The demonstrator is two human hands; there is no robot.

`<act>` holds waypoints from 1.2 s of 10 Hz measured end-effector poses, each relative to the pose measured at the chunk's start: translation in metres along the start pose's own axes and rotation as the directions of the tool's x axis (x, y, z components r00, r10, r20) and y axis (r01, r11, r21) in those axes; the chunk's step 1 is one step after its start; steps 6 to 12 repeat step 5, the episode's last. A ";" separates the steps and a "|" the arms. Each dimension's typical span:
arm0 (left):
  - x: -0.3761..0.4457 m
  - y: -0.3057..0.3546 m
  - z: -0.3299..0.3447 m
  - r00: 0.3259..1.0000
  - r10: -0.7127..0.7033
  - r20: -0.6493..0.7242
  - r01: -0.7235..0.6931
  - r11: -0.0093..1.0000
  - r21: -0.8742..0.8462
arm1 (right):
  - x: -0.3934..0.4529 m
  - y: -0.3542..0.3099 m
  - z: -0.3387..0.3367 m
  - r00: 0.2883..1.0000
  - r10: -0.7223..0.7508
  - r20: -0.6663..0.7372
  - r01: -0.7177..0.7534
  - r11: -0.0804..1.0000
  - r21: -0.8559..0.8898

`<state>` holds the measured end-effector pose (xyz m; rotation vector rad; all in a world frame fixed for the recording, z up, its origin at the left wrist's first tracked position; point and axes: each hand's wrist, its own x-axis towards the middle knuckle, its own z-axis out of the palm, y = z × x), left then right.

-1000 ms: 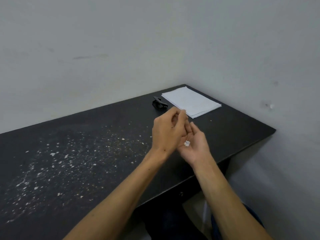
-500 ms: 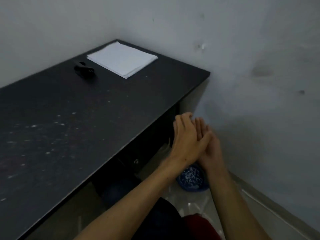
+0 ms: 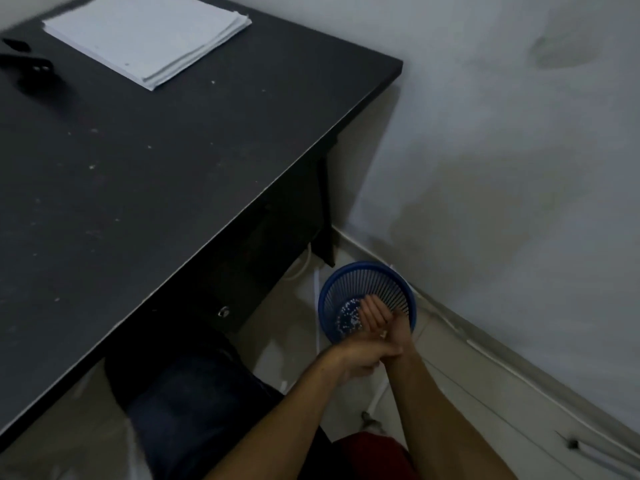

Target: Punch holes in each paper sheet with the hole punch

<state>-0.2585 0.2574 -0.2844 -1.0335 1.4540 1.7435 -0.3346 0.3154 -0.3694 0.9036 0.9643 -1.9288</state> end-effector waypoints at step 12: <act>0.016 -0.002 -0.020 0.997 -0.073 -0.025 0.067 0.980 -0.188 | 0.018 -0.007 0.020 0.991 0.104 -0.080 -0.105 0.994 0.001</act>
